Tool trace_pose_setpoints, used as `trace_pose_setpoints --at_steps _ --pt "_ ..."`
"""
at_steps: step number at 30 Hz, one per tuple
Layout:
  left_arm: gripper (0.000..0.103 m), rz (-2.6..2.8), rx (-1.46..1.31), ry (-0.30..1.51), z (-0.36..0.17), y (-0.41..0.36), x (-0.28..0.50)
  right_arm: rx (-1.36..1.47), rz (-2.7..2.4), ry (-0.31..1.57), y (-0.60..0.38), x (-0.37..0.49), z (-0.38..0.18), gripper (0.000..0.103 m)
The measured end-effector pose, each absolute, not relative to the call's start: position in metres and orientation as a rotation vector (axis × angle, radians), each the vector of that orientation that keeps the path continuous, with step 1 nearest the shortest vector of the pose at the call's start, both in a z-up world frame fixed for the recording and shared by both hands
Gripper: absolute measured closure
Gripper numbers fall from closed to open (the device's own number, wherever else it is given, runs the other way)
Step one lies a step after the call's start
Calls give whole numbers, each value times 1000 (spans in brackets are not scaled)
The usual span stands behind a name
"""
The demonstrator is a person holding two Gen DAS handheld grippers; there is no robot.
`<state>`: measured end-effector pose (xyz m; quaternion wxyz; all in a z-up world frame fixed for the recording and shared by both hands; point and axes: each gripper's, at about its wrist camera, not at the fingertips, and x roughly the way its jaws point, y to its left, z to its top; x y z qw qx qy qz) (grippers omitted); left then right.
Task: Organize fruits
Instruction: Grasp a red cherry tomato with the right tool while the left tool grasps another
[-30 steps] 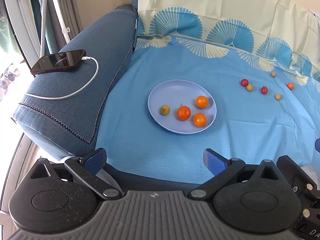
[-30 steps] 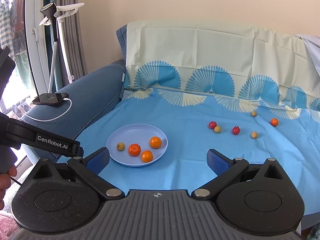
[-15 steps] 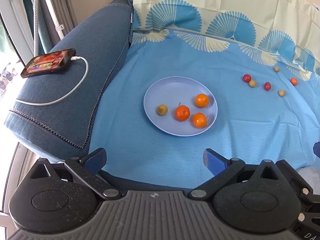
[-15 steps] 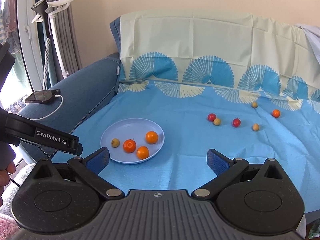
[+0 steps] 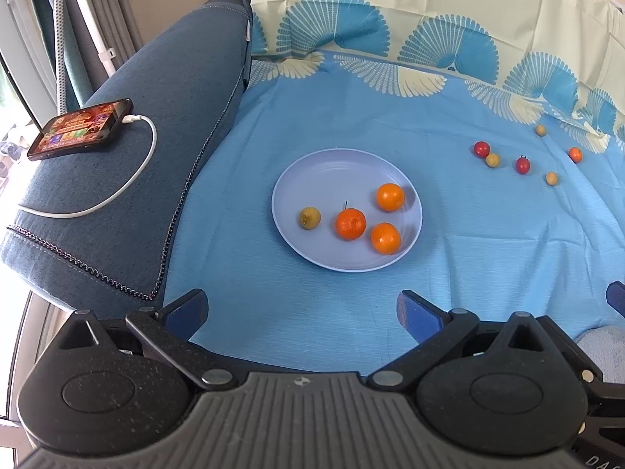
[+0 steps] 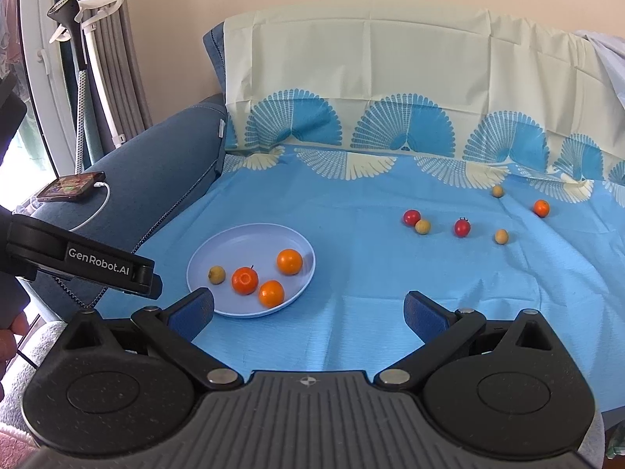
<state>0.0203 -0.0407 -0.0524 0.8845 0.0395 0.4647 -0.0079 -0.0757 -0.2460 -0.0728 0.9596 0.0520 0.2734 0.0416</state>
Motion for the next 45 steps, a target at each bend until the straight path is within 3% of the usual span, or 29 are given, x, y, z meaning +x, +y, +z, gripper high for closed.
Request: trace_pose_setpoints --at_steps 9,18,27,40,41,45 --pt "0 -45 113 1005 -59 -66 42 151 15 560 -275 -65 -80 1" --pt "0 -120 170 1026 -68 -139 99 209 -143 563 -347 -37 -93 1" --pt "0 -213 198 1036 -95 -232 209 223 -278 543 -429 23 -119 1" --pt "3 -307 265 1131 -175 -331 369 203 -196 626 -473 186 -208 1" --pt "7 -309 270 1142 -181 -334 375 195 -178 624 -473 196 -212 1" --pt "8 -350 233 1185 -192 -335 385 168 -127 642 -469 222 -227 18"
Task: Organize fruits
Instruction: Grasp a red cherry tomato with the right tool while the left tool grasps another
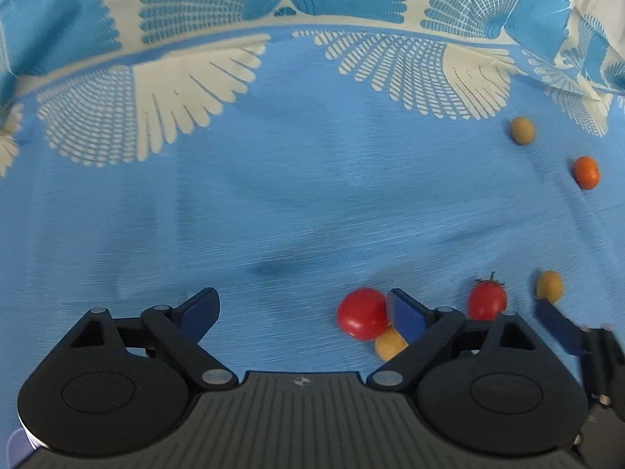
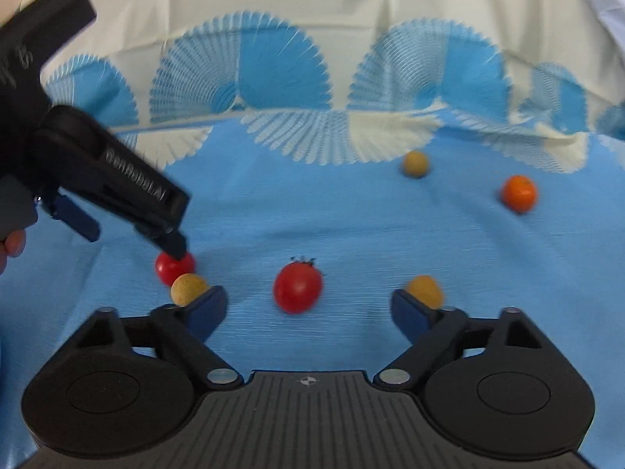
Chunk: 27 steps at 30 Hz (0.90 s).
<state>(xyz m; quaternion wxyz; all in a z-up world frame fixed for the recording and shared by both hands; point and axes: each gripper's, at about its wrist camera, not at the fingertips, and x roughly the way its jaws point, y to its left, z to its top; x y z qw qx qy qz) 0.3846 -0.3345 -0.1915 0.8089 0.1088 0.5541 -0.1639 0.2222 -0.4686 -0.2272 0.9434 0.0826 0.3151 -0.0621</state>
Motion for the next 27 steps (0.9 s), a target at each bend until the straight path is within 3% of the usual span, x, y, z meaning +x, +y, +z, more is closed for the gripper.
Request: trace_pose_setpoints --at_steps 5,7,8,10,11,12,16,17,19,27 --pt "8 -422 280 1188 -198 -340 377 148 -140 658 -468 239 -243 27" --pt "12 -437 289 1160 -199 -340 374 128 -143 633 -466 236 -245 30" --pt "19 -448 285 1158 -198 -341 372 116 -137 625 -465 236 -245 34" --pt "36 -473 276 1186 -195 -343 371 99 -120 615 -462 235 -243 59" --pt "43 -486 287 1195 -194 -345 368 93 -114 621 -461 235 -241 63" --pt "44 -492 316 1168 -194 -348 365 93 -107 627 -460 234 -240 68" --pt "41 -471 412 1140 -207 -354 356 89 -100 633 -461 235 -239 70" --pt "45 -465 391 1132 -205 -351 356 87 -100 636 -461 236 -239 70" --pt "72 -463 335 1122 -201 -344 356 77 -102 638 -461 239 -238 69" --pt "71 -362 362 1062 -168 -319 325 126 -127 611 -464 210 -217 71"
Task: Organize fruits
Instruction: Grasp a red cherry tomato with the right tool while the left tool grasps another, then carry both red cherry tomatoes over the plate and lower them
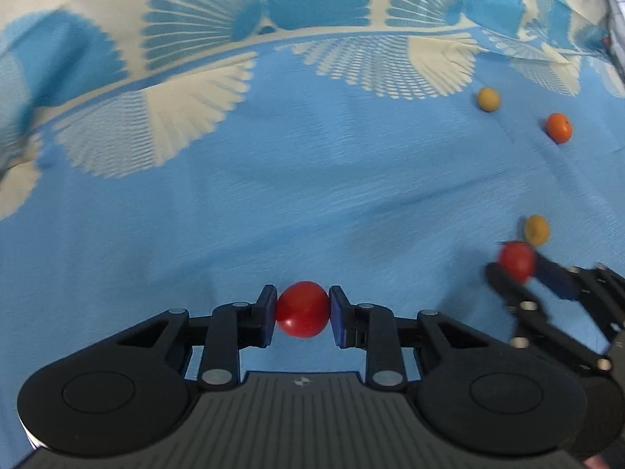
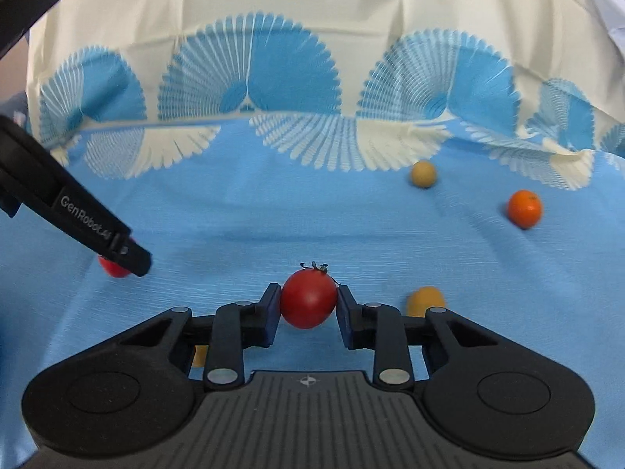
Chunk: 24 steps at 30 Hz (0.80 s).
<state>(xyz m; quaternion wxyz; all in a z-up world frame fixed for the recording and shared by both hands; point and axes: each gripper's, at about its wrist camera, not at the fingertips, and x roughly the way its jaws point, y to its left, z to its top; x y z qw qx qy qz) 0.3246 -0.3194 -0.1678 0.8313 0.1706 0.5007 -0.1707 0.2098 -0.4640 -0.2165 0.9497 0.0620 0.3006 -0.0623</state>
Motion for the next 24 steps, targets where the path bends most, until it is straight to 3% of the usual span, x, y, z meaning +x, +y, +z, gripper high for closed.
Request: trace_pose_setpoints --at_steps 9,24 --pt "71 -253 292 1112 -121 -262 240 134 -89 575 -434 124 -169 71" --pt "71 -130 239 1067 -76 -113 104 138 162 602 -302 5 -115 71"
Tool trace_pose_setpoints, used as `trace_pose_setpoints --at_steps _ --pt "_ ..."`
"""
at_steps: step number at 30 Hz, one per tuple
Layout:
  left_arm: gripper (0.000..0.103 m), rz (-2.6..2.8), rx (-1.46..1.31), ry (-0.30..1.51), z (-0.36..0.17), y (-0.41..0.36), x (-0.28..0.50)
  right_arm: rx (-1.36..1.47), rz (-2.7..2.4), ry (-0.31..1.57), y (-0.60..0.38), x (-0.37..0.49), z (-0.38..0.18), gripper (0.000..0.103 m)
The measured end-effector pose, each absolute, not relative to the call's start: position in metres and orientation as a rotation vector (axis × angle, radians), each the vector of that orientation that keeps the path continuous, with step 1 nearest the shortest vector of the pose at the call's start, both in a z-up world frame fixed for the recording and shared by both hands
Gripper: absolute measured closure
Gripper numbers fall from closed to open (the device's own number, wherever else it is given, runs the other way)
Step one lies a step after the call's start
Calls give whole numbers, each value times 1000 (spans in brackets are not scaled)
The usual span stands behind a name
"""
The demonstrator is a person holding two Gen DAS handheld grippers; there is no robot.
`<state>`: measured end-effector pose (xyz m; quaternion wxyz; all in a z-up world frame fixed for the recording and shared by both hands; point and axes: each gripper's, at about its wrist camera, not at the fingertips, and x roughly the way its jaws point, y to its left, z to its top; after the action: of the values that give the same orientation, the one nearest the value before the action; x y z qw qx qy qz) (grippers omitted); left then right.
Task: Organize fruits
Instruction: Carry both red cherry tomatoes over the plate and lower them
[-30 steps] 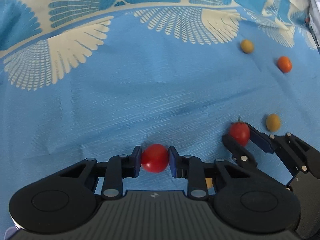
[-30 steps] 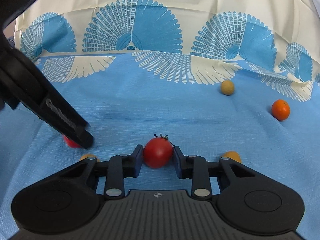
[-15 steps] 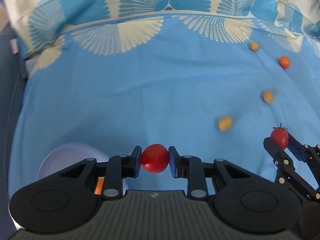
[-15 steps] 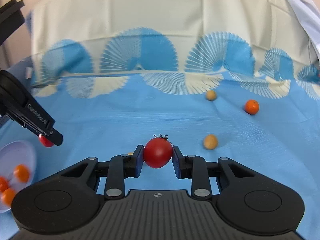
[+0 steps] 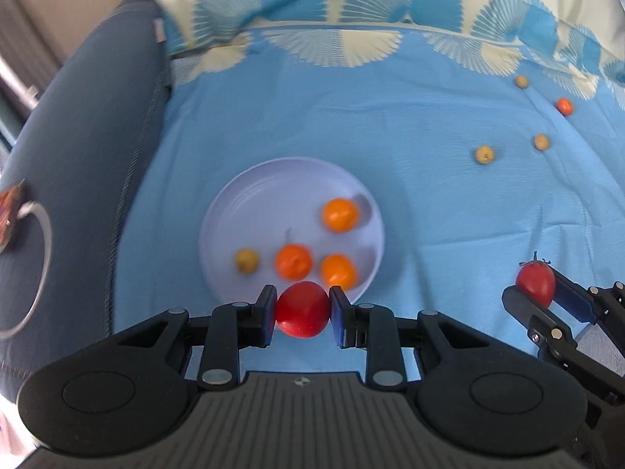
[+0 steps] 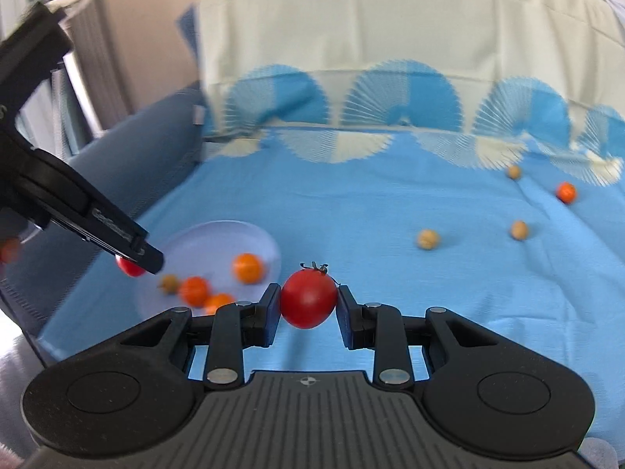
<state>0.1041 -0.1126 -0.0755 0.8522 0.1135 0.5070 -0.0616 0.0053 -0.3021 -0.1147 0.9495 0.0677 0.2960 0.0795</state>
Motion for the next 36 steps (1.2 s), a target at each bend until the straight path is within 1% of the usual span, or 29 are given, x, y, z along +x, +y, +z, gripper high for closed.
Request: trace_pose_setpoints --at_steps 9,16,26,36 --pt "71 -104 170 1033 -60 -61 79 79 247 592 -247 -19 -88 71" --pt "71 -72 127 1061 -70 -39 88 40 274 616 -230 -16 -87 71" --pt "71 -70 101 1089 -101 -38 136 3 278 661 -219 35 -107 71" --pt "71 -83 122 1096 -136 -53 195 -40 301 723 -202 104 -146 71"
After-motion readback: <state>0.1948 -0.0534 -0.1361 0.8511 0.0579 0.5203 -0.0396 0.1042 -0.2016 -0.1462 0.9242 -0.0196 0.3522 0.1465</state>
